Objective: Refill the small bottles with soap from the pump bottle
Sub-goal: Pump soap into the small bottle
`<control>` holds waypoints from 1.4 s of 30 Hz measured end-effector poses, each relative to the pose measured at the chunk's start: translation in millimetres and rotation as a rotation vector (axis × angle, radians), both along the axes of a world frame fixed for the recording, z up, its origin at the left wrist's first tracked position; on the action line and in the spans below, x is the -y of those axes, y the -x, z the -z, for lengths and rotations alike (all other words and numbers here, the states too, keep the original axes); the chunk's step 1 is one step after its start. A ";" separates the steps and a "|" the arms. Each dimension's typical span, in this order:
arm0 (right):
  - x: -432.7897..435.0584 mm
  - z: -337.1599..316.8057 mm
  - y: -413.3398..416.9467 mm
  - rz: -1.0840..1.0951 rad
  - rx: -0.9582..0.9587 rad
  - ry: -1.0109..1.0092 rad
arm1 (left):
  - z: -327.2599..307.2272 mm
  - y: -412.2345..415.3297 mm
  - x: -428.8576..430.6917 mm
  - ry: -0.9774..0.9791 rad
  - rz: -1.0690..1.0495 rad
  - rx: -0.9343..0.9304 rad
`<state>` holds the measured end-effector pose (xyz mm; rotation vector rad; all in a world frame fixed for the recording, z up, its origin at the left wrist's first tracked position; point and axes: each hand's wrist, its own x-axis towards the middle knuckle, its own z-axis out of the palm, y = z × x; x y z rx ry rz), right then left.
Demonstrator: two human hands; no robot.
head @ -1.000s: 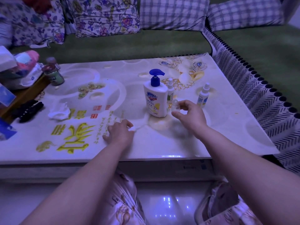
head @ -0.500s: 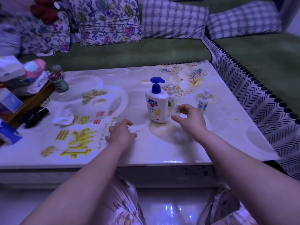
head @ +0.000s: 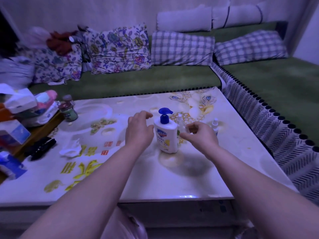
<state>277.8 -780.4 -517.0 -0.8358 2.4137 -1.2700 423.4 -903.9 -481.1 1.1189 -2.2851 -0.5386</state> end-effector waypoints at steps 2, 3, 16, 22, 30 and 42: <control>4.4 -4.7 1.0 0.010 0.003 0.002 | -10.3 6.4 -0.4 0.055 0.042 -0.011; 6.3 -6.9 1.2 0.011 0.003 -0.001 | -14.4 9.5 -0.6 0.085 0.071 0.001; 22.2 -19.4 0.4 0.004 -0.013 -0.031 | -18.8 27.7 -5.0 0.245 0.177 0.236; 25.6 -20.3 -1.0 0.008 -0.016 -0.021 | -15.3 27.9 -3.1 0.276 0.190 0.255; 26.4 -22.2 -1.7 0.020 -0.021 -0.002 | -12.6 30.9 0.4 0.311 0.181 0.277; 28.7 -19.4 -2.8 0.007 -0.039 0.001 | -4.1 28.3 -2.0 0.369 0.153 0.273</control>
